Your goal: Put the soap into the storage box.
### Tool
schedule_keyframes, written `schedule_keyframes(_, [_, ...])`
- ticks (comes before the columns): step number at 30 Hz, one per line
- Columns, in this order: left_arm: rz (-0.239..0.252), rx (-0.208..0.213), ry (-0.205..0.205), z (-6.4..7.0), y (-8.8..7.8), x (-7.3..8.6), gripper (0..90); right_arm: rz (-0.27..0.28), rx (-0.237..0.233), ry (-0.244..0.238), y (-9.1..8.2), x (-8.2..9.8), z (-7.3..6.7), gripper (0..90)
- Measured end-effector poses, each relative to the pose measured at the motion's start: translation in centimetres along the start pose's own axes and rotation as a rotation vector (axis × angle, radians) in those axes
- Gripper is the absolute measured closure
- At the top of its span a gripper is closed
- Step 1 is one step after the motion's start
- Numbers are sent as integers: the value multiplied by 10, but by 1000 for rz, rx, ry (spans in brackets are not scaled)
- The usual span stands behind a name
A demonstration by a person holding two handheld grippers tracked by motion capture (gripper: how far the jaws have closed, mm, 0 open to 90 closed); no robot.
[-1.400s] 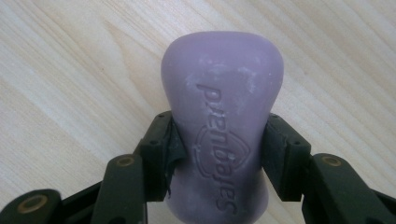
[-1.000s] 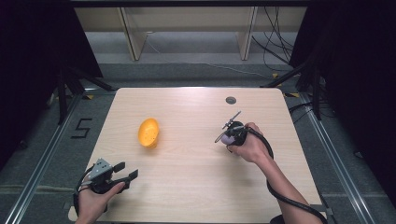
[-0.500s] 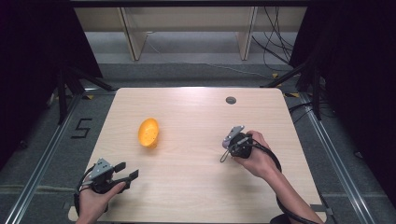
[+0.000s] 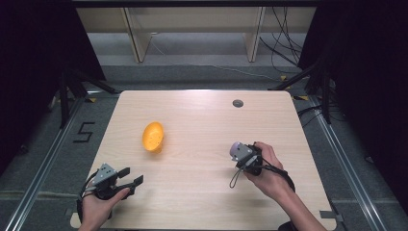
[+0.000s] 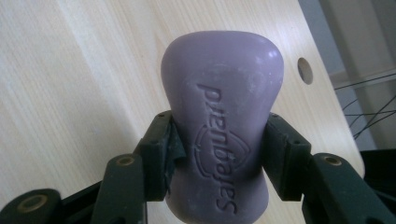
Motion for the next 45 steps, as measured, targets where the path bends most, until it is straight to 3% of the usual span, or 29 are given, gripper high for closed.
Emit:
schedule_keyframes(2, [0, 0, -7, 0, 0, 0, 319, 1, 9, -7, -1, 0, -1, 503])
schedule_keyframes(3, [-4, -1, 14, -1, 0, 0, 319, 5, 20, -16, -3, 0, -3, 503])
schedule_keyframes(4, [3, 3, -3, 0, 0, 0, 319, 17, 26, -46, -6, 0, -5, 503])
schedule_keyframes(5, [3, 3, -3, 0, 0, 0, 318, 17, 26, -46, -6, 0, -5, 503])
schedule_keyframes(6, [-10, 7, -27, 2, 1, 1, 316, 25, 61, -81, -10, 0, -7, 503])
schedule_keyframes(9, [-16, 11, -47, 4, 1, 1, 313, 32, 70, -93, -12, 0, -10, 503])
schedule_keyframes(14, [-3, 55, -41, 13, 4, -10, 305, 53, 94, -148, -19, -1, -22, 503])
schedule_keyframes(18, [-11, 107, -7, 28, 9, -25, 303, 57, 97, -157, -22, -3, -31, 503])
schedule_keyframes(19, [-13, 118, -10, 32, 11, -30, 303, 83, 109, -222, -22, -4, -28, 503])
schedule_keyframes(20, [-9, 140, -9, 37, 15, -35, 304, 74, 107, -197, -24, -5, -32, 503])
schedule_keyframes(21, [-8, 161, 13, 42, 18, -41, 304, 84, 108, -201, -25, -6, -34, 503])
schedule_keyframes(22, [-18, 167, 17, 49, 21, -47, 304, 78, 109, -160, -27, -6, -38, 503])
schedule_keyframes(23, [-18, 208, 32, 57, 27, -54, 304, 78, 109, -160, -27, -6, -38, 503])
schedule_keyframes(27, [-51, 280, 65, 83, 42, -71, 304, 106, 133, -193, -31, -10, -44, 503])
schedule_keyframes(28, [-50, 303, 69, 90, 46, -75, 306, 116, 137, -220, -31, -10, -45, 503])
schedule_keyframes(31, [-64, 352, 81, 108, 55, -89, 309, 112, 132, -212, -32, -10, -48, 503])
schedule_keyframes(32, [-74, 382, 106, 121, 60, -98, 312, 114, 125, -191, -32, -9, -50, 503])
schedule_keyframes(33, [-74, 382, 106, 121, 60, -98, 313, 122, 136, -228, -31, -10, -48, 503])
schedule_keyframes(35, [-79, 427, 123, 138, 65, -108, 315, 138, 141, -242, -31, -11, -47, 503])
schedule_keyframes(37, [-86, 457, 150, 152, 72, -114, 317, 135, 134, -222, -32, -12, -49, 503])
schedule_keyframes(38, [-91, 461, 161, 156, 75, -116, 318, 146, 135, -250, -32, -13, -48, 503])
schedule_keyframes(39, [-92, 466, 146, 163, 78, -117, 326, 139, 137, -226, -33, -12, -49, 503])
schedule_keyframes(41, [-100, 500, 176, 173, 84, -120, 338, 144, 134, -219, -33, -12, -50, 503])
schedule_keyframes(43, [-105, 501, 173, 183, 90, -124, 341, 135, 136, -193, -33, -11, -51, 503])
schedule_keyframes(44, [-113, 514, 163, 187, 93, -124, 344, 148, 136, -237, -33, -12, -50, 503])
schedule_keyframes(45, [-119, 512, 169, 188, 96, -125, 347, 146, 144, -250, -33, -12, -49, 503])
Point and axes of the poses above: each handheld gripper's, and its own axes: y roughly forward along the jaws, x roughly out of its underside, z roughly to its right, the point moved 5 cm from there along y, roughly forward along the jaws, and after that the axes turned 1 degree about z, right-handed, at the moved point
